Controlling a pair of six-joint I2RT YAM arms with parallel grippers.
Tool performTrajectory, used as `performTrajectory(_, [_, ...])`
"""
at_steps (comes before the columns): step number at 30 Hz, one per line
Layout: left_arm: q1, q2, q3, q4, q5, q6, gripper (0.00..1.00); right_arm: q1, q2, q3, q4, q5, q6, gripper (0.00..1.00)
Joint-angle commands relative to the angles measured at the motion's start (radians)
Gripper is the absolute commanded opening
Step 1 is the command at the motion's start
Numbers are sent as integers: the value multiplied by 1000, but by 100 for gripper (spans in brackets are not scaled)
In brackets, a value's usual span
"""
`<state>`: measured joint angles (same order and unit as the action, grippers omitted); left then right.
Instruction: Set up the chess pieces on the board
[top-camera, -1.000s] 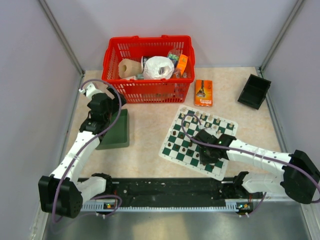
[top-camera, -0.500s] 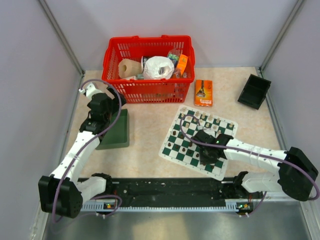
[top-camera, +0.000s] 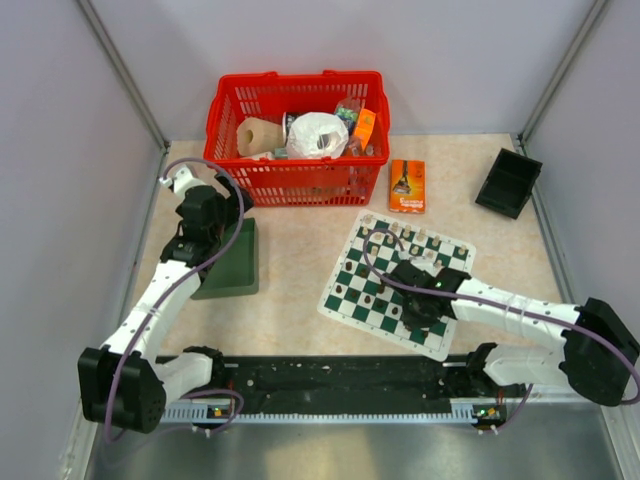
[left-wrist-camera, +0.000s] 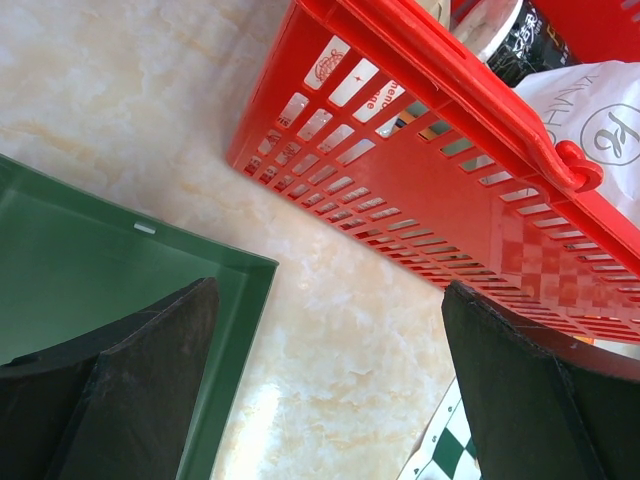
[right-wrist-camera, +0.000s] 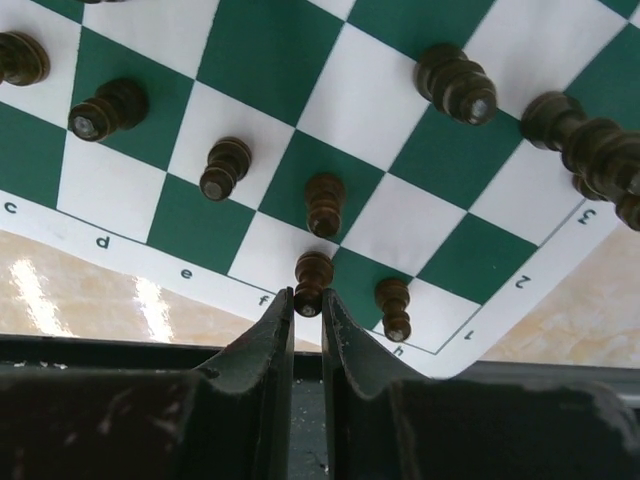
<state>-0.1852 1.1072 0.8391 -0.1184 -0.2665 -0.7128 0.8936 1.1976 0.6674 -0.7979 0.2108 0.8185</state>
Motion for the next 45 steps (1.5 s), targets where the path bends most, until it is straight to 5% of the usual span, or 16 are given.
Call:
performTrajectory(1, [4, -3, 0, 48, 7, -2, 99, -15, -70, 23, -81, 68, 57, 11])
performTrajectory(17, [6, -15, -14, 51, 13, -7, 99, -170, -150, -55, -37, 112, 137, 11])
performTrajectory(45, [6, 0, -21, 59, 16, -11, 99, -170, -121, -57, -8, 44, 102, 10])
